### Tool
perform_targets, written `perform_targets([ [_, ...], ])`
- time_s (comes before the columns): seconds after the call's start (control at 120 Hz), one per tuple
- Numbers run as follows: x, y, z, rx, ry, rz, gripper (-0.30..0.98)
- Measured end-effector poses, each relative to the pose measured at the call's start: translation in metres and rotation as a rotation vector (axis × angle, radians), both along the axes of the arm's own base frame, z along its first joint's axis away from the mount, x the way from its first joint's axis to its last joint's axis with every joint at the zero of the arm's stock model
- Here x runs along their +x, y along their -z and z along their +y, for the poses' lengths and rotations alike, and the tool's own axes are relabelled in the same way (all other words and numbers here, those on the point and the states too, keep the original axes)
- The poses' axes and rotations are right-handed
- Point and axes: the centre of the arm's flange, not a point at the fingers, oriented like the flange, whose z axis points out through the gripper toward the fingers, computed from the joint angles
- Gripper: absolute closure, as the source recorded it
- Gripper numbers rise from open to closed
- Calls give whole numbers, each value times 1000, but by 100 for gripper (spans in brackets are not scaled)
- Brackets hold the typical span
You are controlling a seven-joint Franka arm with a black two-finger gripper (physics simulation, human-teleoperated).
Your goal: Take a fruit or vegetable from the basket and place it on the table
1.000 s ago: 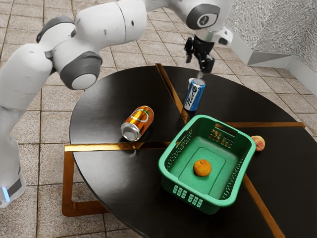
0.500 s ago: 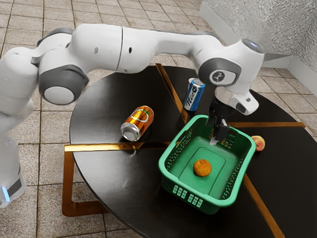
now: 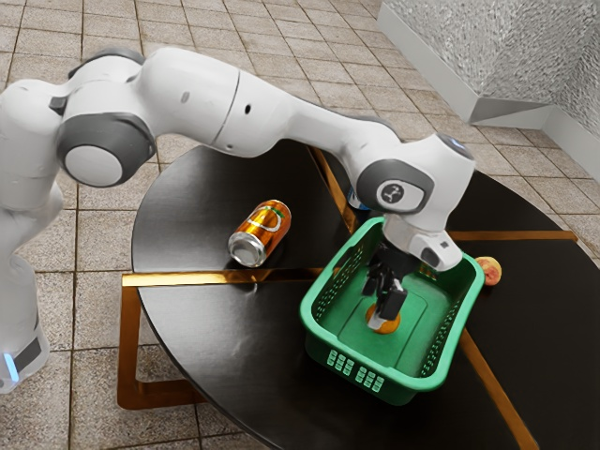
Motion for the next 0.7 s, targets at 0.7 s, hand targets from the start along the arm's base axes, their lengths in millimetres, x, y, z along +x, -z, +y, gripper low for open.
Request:
perform_targets([
  [0.7,46,-87,51,19,-70,-202,36],
])
